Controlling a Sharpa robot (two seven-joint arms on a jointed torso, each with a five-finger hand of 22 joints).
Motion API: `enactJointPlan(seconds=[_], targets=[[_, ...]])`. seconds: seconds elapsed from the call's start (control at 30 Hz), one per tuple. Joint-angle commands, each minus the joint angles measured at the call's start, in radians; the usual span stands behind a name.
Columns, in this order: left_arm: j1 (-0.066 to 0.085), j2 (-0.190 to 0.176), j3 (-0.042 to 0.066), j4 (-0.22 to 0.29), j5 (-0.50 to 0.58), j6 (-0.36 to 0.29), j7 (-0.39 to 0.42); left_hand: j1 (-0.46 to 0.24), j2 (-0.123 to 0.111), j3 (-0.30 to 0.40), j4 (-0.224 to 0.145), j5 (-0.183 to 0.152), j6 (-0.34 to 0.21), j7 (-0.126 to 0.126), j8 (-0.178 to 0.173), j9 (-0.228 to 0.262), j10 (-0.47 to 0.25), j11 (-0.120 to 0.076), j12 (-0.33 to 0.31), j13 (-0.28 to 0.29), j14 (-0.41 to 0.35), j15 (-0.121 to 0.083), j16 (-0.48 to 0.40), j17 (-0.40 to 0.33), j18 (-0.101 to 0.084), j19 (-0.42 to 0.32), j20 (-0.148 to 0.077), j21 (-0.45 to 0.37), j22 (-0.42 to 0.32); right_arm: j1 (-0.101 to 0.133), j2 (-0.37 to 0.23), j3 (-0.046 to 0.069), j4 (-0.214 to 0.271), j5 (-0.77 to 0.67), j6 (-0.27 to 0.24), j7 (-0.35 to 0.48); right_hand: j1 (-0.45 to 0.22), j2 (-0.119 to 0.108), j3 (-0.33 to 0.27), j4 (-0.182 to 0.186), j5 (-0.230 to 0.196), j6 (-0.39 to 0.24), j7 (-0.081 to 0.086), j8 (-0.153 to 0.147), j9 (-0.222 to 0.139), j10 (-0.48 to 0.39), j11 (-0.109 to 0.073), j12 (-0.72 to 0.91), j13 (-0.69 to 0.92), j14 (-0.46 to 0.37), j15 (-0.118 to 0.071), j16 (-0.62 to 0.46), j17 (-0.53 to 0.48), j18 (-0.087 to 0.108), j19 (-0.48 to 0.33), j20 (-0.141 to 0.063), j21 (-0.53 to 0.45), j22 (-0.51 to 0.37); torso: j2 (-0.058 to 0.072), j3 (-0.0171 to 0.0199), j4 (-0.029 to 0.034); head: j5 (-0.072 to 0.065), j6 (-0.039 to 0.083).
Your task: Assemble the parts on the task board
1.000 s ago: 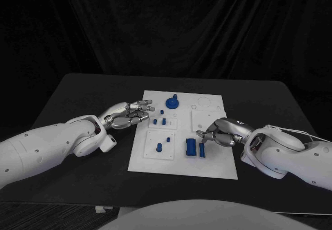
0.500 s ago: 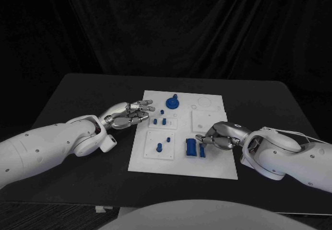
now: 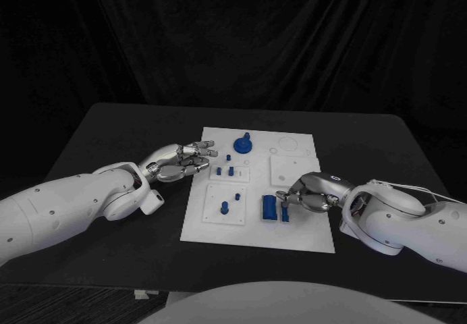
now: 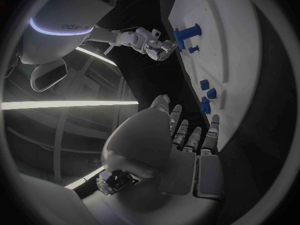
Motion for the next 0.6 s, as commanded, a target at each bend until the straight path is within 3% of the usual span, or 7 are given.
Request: enactJointPlan(seconds=[0.03, 0.3, 0.47, 0.6], targets=[[-0.002, 0.0, 0.001, 0.004, 0.009, -0.011, 0.032, 0.009, 0.003, 0.008, 0.001, 0.004, 0.002, 0.004, 0.006, 0.001, 0.002, 0.006, 0.007, 0.002, 0.007, -0.003, 0.002, 0.001, -0.005, 0.009, 0.001, 0.006, 0.0, -0.004, -0.009, -0.001, 0.008, 0.001, -0.065, 0.035, 0.002, -0.011, 0.002, 0.002, -0.025, 0.017, -0.004, 0.003, 0.002, 0.104, 0.003, 0.003, 0.263, 0.098, 0.005, 0.001, 0.234, -0.008, 0.001, 0.001, 0.009, 0.173, -0.001, 0.0, -0.0006, -0.001, 0.0], [-0.002, -0.015, 0.001, 0.028, 0.009, -0.06, 0.081, 0.007, -0.009, 0.005, 0.003, 0.003, 0.013, 0.012, 0.009, 0.002, 0.017, 0.017, 0.03, 0.005, 0.017, -0.009, 0.004, 0.003, -0.002, 0.021, 0.001, 0.012, 0.013, 0.002, -0.039, -0.001, 0.04, 0.107, -0.221, 0.193, 0.004, -0.035, -0.008, 0.001, -0.044, 0.037, -0.009, 0.004, 0.007, 0.104, -0.002, 0.003, 0.263, 0.097, 0.001, -0.002, 0.227, -0.011, 0.007, -0.002, 0.023, 0.176, 0.0, 0.0003, -0.0002, -0.004, 0.0], [0.002, -0.045, 0.002, 0.072, 0.009, -0.111, 0.104, 0.001, -0.018, 0.002, 0.005, 0.003, 0.027, 0.016, 0.012, 0.003, 0.034, 0.023, 0.053, 0.007, 0.024, -0.01, 0.006, 0.005, 0.0, 0.035, 0.001, 0.02, 0.027, 0.054, -0.051, -0.001, 0.048, 0.281, -0.312, 0.307, 0.007, -0.047, -0.016, 0.002, -0.061, 0.067, -0.018, 0.01, 0.017, 0.104, -0.011, 0.003, 0.263, 0.084, -0.006, -0.039, 0.174, -0.006, -0.002, -0.008, 0.001, 0.17, 0.0, 0.0004, -0.0011, -0.008, 0.0], [0.021, -0.062, 0.002, 0.101, 0.029, -0.144, 0.121, -0.005, -0.021, 0.0, 0.005, 0.003, 0.046, 0.021, 0.016, 0.005, 0.053, 0.029, 0.074, 0.009, 0.034, -0.01, 0.008, 0.007, 0.002, 0.049, 0.001, 0.029, 0.039, 0.111, -0.051, -0.001, 0.045, 0.433, -0.379, 0.398, 0.005, -0.048, -0.022, 0.002, -0.066, 0.096, -0.028, 0.02, 0.035, 0.104, -0.02, 0.003, 0.263, 0.064, -0.013, -0.097, 0.096, 0.011, -0.033, -0.016, -0.085, 0.144, -0.001, 0.0009, -0.0009, -0.013, 0.0]])
